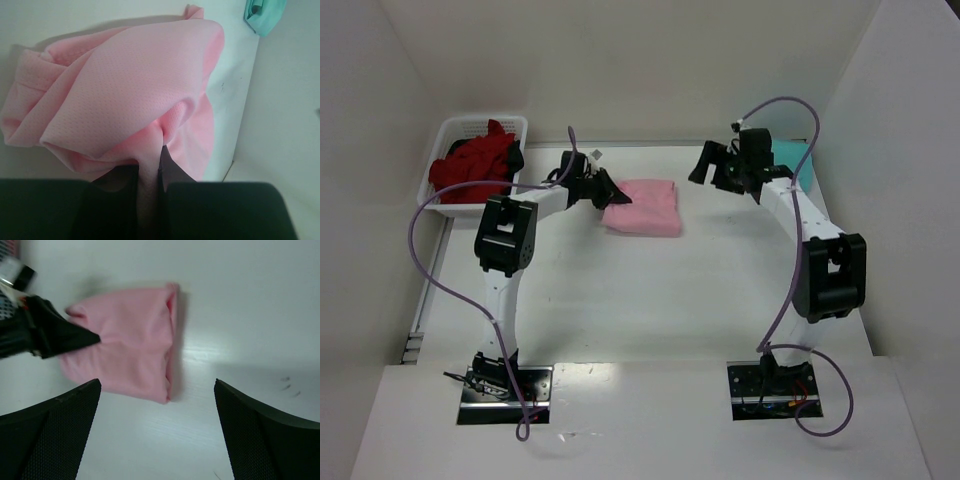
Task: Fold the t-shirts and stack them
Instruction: Smooth out wrinkles on the folded tshirt
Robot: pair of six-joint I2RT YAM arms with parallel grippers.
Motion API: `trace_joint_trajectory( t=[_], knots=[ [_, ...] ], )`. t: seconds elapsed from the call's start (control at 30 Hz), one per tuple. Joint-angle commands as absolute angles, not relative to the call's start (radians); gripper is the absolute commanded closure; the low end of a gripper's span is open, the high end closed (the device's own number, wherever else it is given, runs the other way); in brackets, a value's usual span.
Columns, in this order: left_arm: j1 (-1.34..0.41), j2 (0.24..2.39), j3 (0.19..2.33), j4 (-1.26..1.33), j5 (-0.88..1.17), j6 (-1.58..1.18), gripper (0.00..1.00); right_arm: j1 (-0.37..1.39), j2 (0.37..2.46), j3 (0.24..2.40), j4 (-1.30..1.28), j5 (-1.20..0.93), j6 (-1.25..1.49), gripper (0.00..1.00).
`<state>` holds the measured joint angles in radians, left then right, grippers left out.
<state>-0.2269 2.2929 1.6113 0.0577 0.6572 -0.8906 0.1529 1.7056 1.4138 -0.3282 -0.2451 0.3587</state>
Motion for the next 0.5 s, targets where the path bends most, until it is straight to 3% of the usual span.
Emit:
trace_joint_trajectory(
  t=[0.0,0.47],
  knots=[
    [-0.249,2.241,1.647,0.046,0.638,-0.899,1.0,0.121,1.749,1.316,-0.248,-0.375,0.39,0.0],
    [-0.209,2.25,1.669,-0.276,0.462,-0.707,0.98,0.121,1.977,1.253,-0.043,-0.618,0.408,0.0]
  ],
)
